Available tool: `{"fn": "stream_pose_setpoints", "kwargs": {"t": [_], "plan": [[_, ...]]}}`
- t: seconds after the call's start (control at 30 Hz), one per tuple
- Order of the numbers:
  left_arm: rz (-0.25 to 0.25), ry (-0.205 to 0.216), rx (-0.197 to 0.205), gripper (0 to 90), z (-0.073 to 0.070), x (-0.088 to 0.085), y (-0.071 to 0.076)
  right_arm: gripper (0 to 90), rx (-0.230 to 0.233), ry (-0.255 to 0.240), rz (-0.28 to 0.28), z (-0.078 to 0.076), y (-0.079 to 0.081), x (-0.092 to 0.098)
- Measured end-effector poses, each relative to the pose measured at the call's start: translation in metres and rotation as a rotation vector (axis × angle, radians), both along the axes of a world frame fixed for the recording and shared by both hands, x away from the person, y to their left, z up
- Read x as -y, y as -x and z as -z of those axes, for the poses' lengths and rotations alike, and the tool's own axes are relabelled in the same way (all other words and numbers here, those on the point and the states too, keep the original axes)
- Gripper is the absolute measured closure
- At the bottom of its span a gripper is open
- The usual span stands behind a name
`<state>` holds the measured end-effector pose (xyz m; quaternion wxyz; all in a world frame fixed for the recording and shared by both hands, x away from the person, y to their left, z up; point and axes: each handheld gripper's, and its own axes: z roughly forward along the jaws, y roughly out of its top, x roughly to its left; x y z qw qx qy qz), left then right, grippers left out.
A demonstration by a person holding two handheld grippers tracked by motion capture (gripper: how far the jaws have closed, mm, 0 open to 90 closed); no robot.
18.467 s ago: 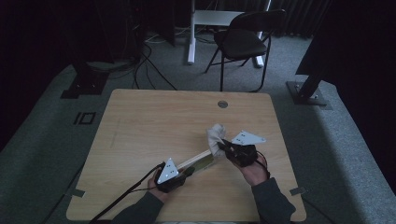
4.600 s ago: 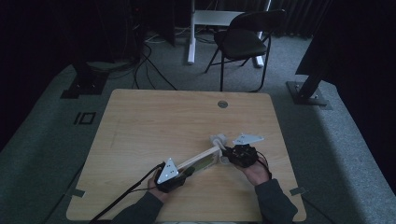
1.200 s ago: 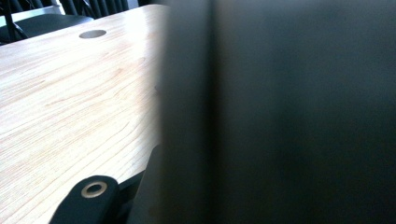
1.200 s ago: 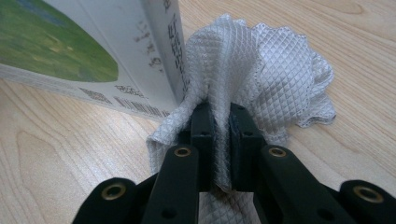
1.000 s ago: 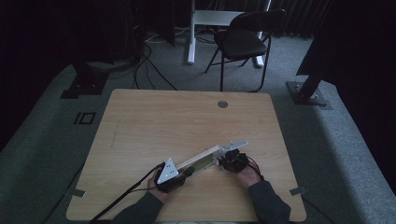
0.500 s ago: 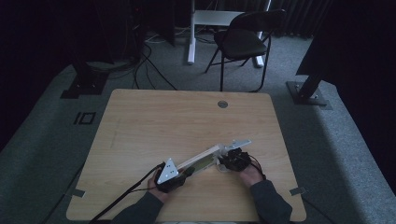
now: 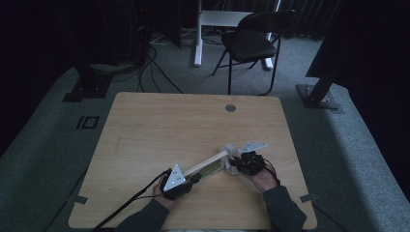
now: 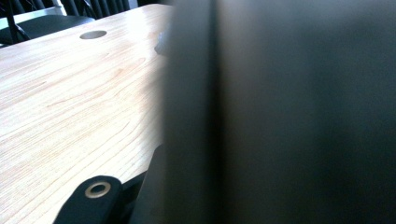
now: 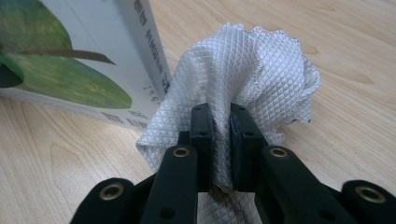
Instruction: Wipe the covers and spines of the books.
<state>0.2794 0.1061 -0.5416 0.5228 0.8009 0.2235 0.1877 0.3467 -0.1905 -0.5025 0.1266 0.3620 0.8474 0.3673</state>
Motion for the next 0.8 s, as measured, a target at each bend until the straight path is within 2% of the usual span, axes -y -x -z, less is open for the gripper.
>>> {"fn": "stream_pose_setpoints", "kwargs": {"t": [0.37, 0.8], "plan": [[-0.017, 0.006, -0.016, 78.5, -0.0013, 0.0005, 0.0010, 82.1, 0.025, -0.015, 0.003, -0.0091, 0.0031, 0.0028], [-0.021, 0.016, -0.040, 78.8, -0.0037, -0.0010, 0.0006, 82.1, 0.028, -0.018, 0.004, -0.0106, 0.0036, 0.0032]]}}
